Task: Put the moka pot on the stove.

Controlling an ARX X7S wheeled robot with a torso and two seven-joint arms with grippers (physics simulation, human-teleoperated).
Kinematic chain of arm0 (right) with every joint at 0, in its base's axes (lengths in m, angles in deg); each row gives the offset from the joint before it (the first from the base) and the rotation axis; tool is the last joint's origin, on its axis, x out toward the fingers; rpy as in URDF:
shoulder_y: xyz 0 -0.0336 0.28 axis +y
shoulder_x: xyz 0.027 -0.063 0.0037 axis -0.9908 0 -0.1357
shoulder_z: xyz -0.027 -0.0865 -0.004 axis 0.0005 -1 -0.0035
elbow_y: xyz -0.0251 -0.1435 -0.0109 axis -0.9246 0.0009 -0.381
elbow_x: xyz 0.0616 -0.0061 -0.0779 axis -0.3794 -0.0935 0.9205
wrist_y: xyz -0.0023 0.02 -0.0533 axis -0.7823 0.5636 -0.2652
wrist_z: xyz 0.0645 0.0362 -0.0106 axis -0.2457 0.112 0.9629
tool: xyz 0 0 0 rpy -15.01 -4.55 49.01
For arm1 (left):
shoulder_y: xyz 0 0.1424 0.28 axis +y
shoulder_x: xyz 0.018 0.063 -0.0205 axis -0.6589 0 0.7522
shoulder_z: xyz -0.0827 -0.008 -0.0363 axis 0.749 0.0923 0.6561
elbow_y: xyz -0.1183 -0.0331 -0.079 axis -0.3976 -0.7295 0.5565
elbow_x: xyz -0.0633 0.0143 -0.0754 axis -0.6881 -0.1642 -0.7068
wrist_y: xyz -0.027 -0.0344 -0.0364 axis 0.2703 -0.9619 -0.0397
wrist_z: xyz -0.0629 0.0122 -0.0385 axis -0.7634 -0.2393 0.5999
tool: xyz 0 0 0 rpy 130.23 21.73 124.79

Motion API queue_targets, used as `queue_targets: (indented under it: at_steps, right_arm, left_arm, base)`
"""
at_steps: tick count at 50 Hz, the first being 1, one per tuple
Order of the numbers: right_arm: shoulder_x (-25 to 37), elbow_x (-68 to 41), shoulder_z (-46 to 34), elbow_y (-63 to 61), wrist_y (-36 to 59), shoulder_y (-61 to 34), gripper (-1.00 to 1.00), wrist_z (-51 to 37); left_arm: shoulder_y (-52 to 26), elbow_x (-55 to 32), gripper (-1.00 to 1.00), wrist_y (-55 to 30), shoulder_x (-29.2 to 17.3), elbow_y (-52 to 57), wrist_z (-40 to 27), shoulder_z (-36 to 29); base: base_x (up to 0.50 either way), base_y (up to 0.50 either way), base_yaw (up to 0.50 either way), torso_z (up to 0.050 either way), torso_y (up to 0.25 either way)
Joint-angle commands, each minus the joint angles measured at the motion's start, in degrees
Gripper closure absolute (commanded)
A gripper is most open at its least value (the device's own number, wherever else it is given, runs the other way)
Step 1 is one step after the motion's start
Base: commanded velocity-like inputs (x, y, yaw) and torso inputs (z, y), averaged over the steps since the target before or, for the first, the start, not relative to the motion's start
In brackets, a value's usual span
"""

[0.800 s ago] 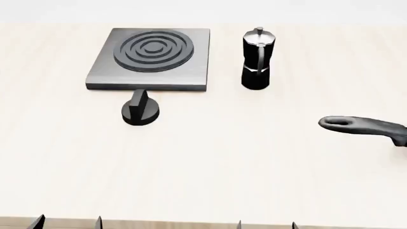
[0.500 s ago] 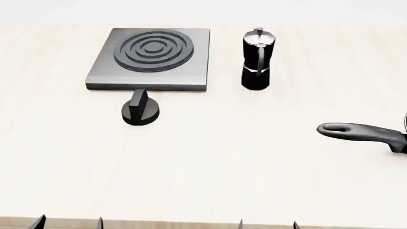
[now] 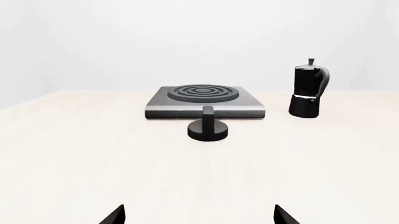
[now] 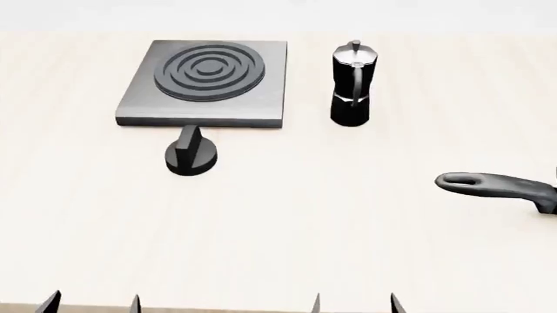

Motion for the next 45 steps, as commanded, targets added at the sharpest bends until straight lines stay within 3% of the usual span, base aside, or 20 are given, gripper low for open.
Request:
queue_targets:
  at_steps: [1,45]
  right_arm:
    - [0.7,-1.0,-1.7,-1.0,0.2,-0.4,-1.0,-0.4]
    - [3.4,-3.7,-3.4,-1.7,-0.4,-0.3,-1.0,-3.3]
  left_arm:
    - [0.6,-1.2,-1.0,-0.4,-1.1,2.3,-0.7,-0.9]
    - [-0.1,-2.9,-1.0,-0.9,-3.3,3.5,-4.1,-3.6]
  base:
    - [0.18,0.0,0.0,0.0,0.0]
    - [0.22,0.0,0.0,0.0,0.0]
